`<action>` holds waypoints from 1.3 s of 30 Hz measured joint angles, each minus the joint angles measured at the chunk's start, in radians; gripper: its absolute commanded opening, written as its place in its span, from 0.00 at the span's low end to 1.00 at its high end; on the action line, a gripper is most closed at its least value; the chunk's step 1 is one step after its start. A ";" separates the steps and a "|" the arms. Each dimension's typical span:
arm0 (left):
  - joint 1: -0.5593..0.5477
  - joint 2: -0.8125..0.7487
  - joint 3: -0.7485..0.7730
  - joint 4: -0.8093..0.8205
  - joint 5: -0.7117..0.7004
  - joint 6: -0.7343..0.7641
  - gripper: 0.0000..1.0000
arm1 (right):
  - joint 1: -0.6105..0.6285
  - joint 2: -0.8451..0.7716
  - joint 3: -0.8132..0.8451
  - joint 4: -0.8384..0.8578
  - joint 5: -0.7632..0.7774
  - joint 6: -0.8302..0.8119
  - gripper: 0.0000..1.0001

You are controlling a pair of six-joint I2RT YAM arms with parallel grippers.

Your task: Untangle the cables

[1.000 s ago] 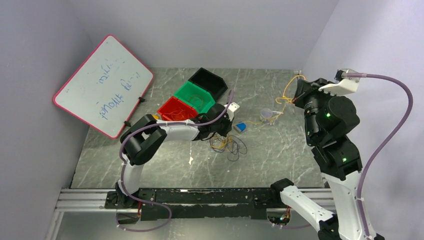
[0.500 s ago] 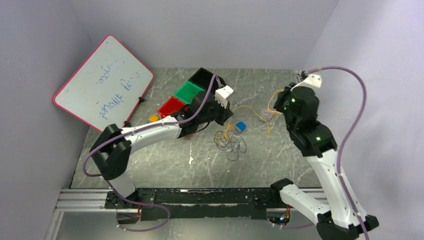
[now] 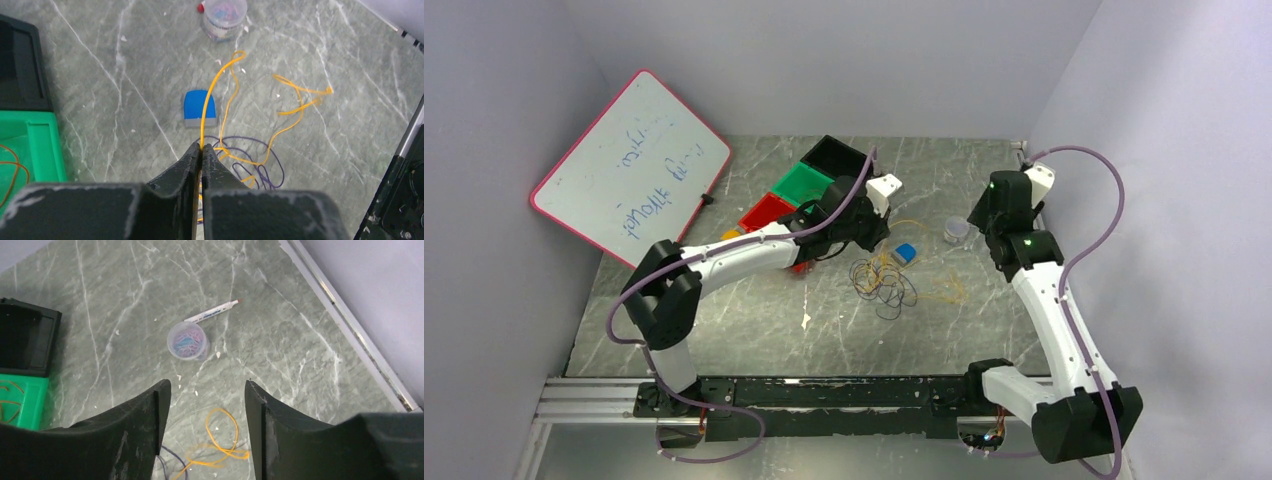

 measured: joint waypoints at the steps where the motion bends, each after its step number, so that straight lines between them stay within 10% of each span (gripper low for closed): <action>1: 0.000 0.005 0.000 -0.010 0.000 0.001 0.07 | -0.016 -0.001 0.000 0.010 -0.010 -0.003 0.66; 19: 0.000 0.017 0.000 -0.027 0.050 0.000 0.07 | -0.023 -0.219 -0.385 0.380 -0.605 0.507 0.78; 29: 0.000 0.018 -0.001 -0.017 0.113 0.001 0.07 | -0.023 -0.070 -0.516 0.649 -0.719 0.797 0.83; 39: 0.000 0.018 -0.048 0.017 0.161 0.005 0.07 | -0.023 0.116 -0.515 0.873 -0.782 0.870 0.10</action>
